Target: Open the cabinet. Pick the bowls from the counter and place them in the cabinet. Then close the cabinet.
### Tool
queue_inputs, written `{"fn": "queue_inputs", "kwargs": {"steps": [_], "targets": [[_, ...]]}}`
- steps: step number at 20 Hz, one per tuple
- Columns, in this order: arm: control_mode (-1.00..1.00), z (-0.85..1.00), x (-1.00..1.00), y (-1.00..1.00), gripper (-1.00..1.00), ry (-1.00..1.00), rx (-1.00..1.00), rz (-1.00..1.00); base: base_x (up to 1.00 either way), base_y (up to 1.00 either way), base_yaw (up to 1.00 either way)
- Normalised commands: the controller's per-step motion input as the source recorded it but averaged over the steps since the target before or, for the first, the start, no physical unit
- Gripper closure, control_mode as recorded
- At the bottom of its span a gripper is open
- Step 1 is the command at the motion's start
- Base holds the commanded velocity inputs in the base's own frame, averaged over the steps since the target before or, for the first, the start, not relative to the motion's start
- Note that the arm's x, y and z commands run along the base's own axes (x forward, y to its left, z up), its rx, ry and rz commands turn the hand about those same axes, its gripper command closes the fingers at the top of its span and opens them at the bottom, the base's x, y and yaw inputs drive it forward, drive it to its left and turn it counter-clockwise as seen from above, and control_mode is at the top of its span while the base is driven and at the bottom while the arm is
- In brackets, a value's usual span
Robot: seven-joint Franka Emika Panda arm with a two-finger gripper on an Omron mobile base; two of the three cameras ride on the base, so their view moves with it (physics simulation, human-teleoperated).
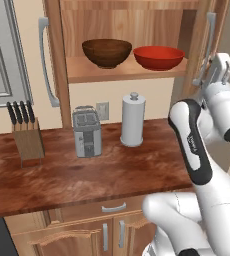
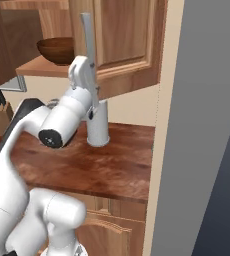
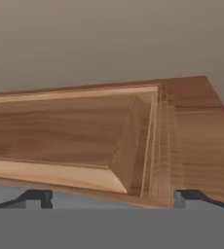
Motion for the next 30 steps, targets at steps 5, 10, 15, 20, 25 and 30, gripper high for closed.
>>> {"fn": "queue_inputs", "kwargs": {"steps": [5,10,15,20,25,30], "targets": [[-1.00,0.00,0.61,0.41,-1.00,-0.06,0.00,0.00,0.00,0.00,0.00],[-1.00,0.00,0.74,0.11,-1.00,0.00,0.00,0.00,0.00,0.00,0.00],[-1.00,0.00,1.00,0.08,-1.00,0.10,0.12,0.04,0.00,0.00,0.00],[-1.00,0.00,1.00,0.21,-1.00,0.08,0.24,0.13,0.00,0.00,0.00],[-1.00,-0.02,0.88,0.19,-1.00,0.05,0.22,0.14,0.00,0.00,0.00],[-1.00,-0.12,0.88,0.12,-1.00,0.00,0.13,0.11,0.00,0.00,0.00]]}}
